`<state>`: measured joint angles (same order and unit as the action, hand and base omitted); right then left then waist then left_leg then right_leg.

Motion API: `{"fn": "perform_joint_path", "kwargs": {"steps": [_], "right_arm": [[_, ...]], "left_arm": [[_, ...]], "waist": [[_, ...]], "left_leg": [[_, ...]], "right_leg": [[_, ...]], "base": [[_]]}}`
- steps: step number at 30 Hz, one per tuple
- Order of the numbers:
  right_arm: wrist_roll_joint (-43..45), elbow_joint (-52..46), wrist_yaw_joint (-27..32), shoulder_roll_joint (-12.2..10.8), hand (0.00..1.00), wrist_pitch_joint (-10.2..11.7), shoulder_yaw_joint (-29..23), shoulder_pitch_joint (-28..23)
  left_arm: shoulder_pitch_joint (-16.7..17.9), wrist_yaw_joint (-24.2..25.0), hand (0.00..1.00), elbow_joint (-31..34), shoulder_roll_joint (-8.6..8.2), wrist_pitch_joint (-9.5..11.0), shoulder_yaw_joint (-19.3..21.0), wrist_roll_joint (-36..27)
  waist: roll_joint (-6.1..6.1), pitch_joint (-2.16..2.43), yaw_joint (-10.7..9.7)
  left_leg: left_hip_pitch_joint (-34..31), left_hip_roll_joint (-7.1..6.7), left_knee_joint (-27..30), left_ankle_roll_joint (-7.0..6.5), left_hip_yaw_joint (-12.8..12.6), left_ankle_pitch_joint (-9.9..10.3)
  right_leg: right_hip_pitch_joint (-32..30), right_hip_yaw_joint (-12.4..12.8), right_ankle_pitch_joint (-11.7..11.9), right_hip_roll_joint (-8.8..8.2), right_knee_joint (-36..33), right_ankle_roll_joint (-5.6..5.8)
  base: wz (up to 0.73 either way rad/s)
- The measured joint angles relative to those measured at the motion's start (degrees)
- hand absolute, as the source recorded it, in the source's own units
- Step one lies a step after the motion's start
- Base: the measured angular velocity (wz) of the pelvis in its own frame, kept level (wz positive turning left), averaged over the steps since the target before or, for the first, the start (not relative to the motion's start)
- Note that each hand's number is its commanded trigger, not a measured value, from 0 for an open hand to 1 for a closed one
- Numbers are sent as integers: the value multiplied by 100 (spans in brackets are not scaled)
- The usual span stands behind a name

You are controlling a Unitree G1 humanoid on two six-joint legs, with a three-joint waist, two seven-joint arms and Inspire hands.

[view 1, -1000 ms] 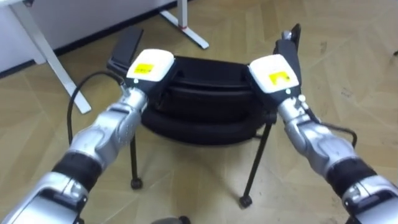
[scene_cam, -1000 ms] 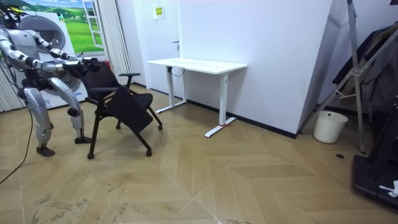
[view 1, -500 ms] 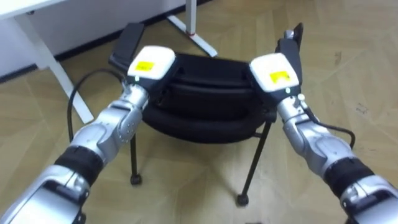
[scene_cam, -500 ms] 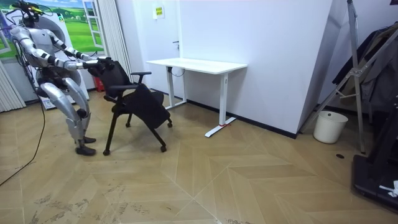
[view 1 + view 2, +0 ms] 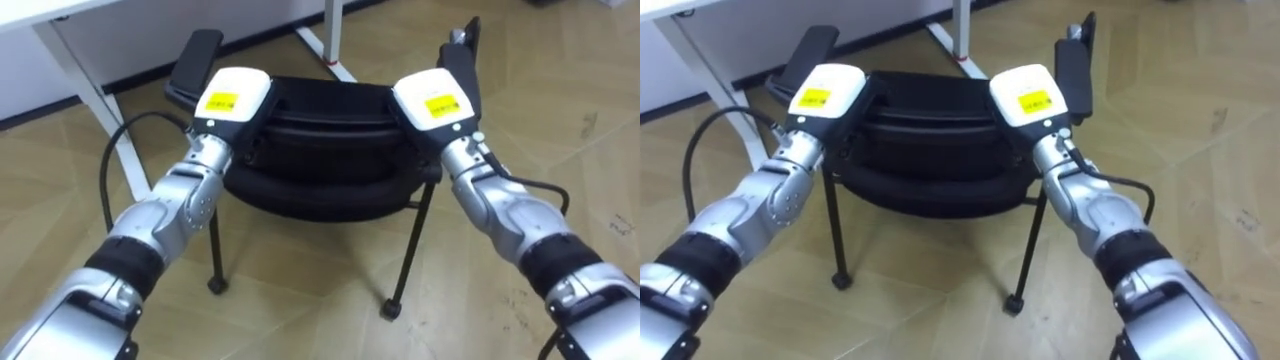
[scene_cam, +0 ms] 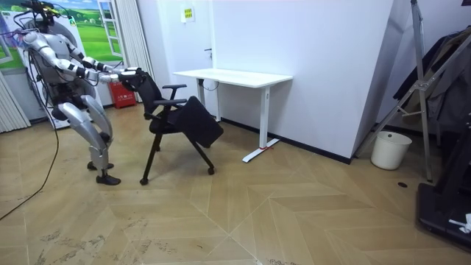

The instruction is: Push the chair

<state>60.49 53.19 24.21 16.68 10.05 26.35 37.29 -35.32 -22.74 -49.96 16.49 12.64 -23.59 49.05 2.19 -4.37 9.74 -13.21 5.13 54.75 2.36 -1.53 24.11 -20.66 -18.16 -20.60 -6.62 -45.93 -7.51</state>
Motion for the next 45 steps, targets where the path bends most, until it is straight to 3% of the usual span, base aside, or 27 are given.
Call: {"fn": "perform_joint_path", "kwargs": {"steps": [1,2,4,5,9,11,13,14,19,24,31,33,34,35,36,37,38,39,40,44,45], "right_arm": [[1,26,-6,-30,100,6,0,-1],[4,10,-14,-32,100,11,2,0],[8,18,-19,-26,100,9,4,65],[8,37,-32,-35,100,7,4,124],[12,-1,-63,-44,100,-11,6,156],[-13,26,-62,-48,100,-23,6,166],[-48,31,-41,-37,100,-27,5,168],[-100,19,3,-23,100,-54,6,167],[-182,17,143,-14,100,-139,55,169],[-206,-33,214,4,100,-162,114,72],[-313,-178,308,79,100,-248,348,48],[-305,-165,308,88,100,-248,420,24],[-297,-165,308,65,100,-248,484,0],[-282,-153,308,57,100,-248,507,-30],[-267,-126,308,29,100,-248,510,-27],[-266,-89,308,-15,100,-249,513,-15],[-269,-70,308,-41,100,-248,513,-7],[-304,-22,308,-57,100,-250,512,4],[-333,0,308,-70,100,-265,550,38],[-484,3,316,-102,100,-387,701,172],[-528,5,320,-66,100,-406,715,210]], "left_arm": [[51,-70,100,-11,-3,0,4,9],[70,-107,100,-8,-5,0,17,12],[57,-187,100,-13,-7,-6,24,11],[60,-212,100,-14,-7,-22,31,11],[57,-284,100,30,-11,-62,60,12],[37,-275,100,46,-10,-80,60,18],[14,-245,100,104,-9,-122,60,34],[-14,-215,100,134,-9,-153,51,42],[-84,-79,100,296,-8,-301,30,52],[119,-16,100,486,-16,-390,38,49],[409,-175,100,747,-22,-483,77,44],[543,-214,100,774,-24,-479,98,39],[655,-298,100,827,-23,-482,103,40],[745,-337,100,857,-19,-484,105,49],[775,-363,100,855,-18,-484,108,49],[783,-397,100,829,-17,-477,108,53],[769,-395,100,815,-17,-471,108,55],[746,-411,100,750,-17,-458,108,55],[702,-419,100,673,-9,-435,108,48],[555,-436,100,584,17,-385,169,52],[513,-438,100,561,42,-379,169,55]], "waist": [[55,-27,45],[45,-20,119],[90,-43,151],[129,-69,175],[139,-75,247],[176,-95,263],[192,-86,282],[205,-90,266],[226,-83,140],[195,-74,-20],[205,-53,49],[193,-29,150],[194,19,213],[194,71,307],[176,95,335],[153,111,348],[156,111,373],[157,107,433],[148,97,528],[112,64,873],[125,50,926]], "left_leg": [[-31,54,232,37,-30,-134],[-64,129,372,53,-99,-222],[-220,127,381,45,-98,-259],[-400,128,255,50,-143,-237],[-1036,110,-656,123,-223,-338],[-1245,87,-1244,96,-312,-637],[-1311,-19,-1525,48,-297,-1243],[-1317,-83,-1575,23,-274,-1392],[-1385,-108,-1606,-54,-311,-1449],[-1347,-188,-1632,-83,-311,-1466],[-1271,-367,-1691,-122,-315,-1446],[-1128,-508,-1932,-180,-300,-1415],[-1111,-606,-2001,-242,-281,-1403],[-1109,-706,-1972,-311,-189,-1370],[-1107,-712,-1915,-301,-135,-1326],[-1117,-727,-1771,-311,-56,-1234],[-1119,-750,-1693,-311,-7,-1180],[-1106,-777,-1550,-294,87,-1076],[-1126,-780,-1388,-272,193,-990],[-1153,-802,-1081,-238,218,-661],[-1138,-836,-1077,-244,326,-598]], "right_leg": [[82,0,-126,18,-77,-37],[129,7,-204,51,-99,-75],[145,10,-279,54,-101,-101],[149,12,-296,44,-97,-126],[163,-29,-359,-1,-84,-145],[177,-28,-379,-26,-83,-119],[171,-30,-403,-46,-78,-72],[169,-54,-419,-90,-77,-43],[225,-256,-462,-171,-6,18],[431,-497,-584,-290,29,60],[673,-743,-851,-477,32,168],[823,-766,-906,-491,136,280],[918,-824,-943,-508,180,472],[939,-862,-947,-598,-24,977],[919,-875,-887,-645,-244,1169],[814,-768,-678,-694,-659,1224],[747,-681,-578,-718,-839,1147],[718,-564,-475,-719,-1094,994],[715,-503,-446,-720,-1236,942],[766,-654,-385,-742,-1524,827],[740,-695,-254,-745,-1637,653]], "base": [[-7],[-5],[0],[-4],[-6],[4],[4],[15],[21],[27],[24],[11],[5],[8],[28],[36],[53],[40],[32],[25],[50]]}}
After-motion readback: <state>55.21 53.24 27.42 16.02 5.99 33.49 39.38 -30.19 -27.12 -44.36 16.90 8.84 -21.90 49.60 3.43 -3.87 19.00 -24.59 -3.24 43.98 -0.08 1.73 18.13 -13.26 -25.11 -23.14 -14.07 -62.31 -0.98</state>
